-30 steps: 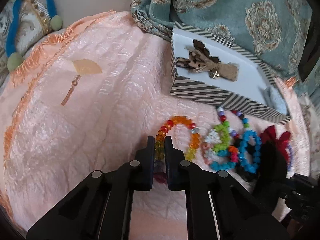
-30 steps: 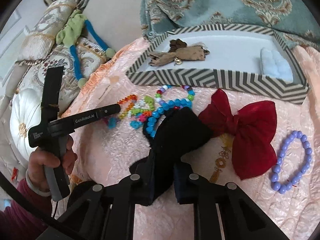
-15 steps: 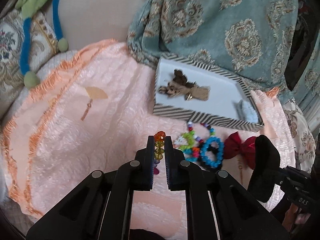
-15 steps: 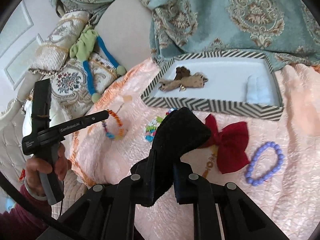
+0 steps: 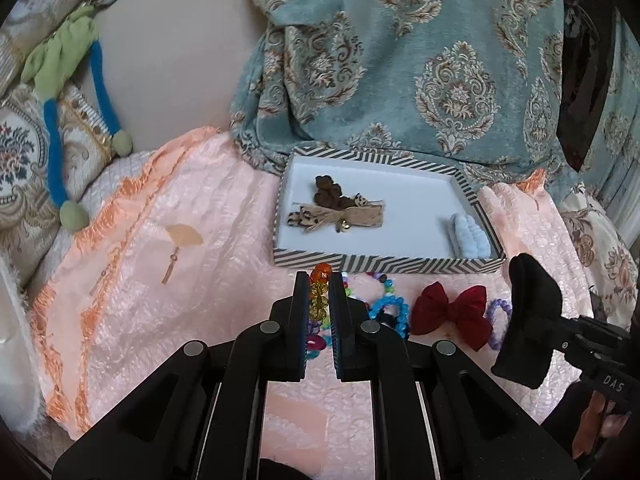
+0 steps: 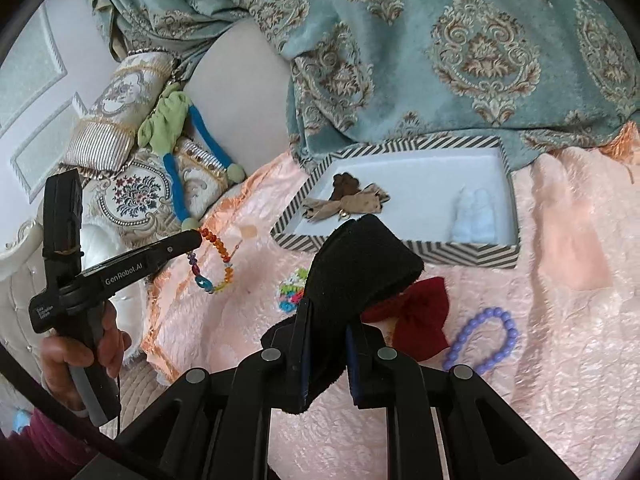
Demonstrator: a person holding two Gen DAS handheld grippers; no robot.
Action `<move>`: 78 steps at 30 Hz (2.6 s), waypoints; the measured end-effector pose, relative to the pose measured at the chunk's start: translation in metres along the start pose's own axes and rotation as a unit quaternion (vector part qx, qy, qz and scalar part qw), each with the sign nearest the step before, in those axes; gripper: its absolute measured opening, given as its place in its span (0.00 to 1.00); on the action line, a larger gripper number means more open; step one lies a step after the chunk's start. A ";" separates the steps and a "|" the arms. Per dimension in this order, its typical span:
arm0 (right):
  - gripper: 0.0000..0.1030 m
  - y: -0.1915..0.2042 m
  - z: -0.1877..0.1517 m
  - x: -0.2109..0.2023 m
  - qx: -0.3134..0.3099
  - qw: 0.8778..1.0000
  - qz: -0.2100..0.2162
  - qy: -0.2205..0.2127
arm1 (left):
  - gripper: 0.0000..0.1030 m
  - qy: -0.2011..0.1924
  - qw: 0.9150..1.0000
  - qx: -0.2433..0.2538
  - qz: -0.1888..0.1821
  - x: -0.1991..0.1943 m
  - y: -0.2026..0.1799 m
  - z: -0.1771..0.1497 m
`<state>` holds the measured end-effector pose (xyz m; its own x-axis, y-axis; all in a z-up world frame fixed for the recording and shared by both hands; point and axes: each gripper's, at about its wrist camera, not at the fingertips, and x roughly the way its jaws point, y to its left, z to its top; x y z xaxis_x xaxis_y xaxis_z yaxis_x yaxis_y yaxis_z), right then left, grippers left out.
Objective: Organize jewelry
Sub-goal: 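Carry the black band and rainbow bracelet into the tray and release both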
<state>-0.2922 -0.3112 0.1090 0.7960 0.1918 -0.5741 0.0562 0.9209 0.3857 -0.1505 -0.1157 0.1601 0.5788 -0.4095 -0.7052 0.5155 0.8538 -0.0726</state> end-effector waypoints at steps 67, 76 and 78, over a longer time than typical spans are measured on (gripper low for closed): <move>0.13 -0.163 0.145 0.183 0.027 0.987 -0.120 0.101 | 0.08 0.100 0.994 -0.034 0.037 0.192 -0.026 0.045; 0.34 -0.153 0.147 0.155 0.043 0.990 -0.109 0.079 | 0.48 0.077 0.995 -0.044 0.041 0.182 -0.025 0.047; 0.35 -0.146 0.145 0.142 0.044 0.991 -0.101 0.071 | 0.49 0.071 0.996 -0.044 0.043 0.174 -0.025 0.048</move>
<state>-0.1003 -0.4673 0.0759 0.6711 0.0585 -0.7391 0.2634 0.9130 0.3114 -0.0322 -0.2240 0.0732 0.5202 -0.2904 -0.8032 0.4073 0.9109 -0.0656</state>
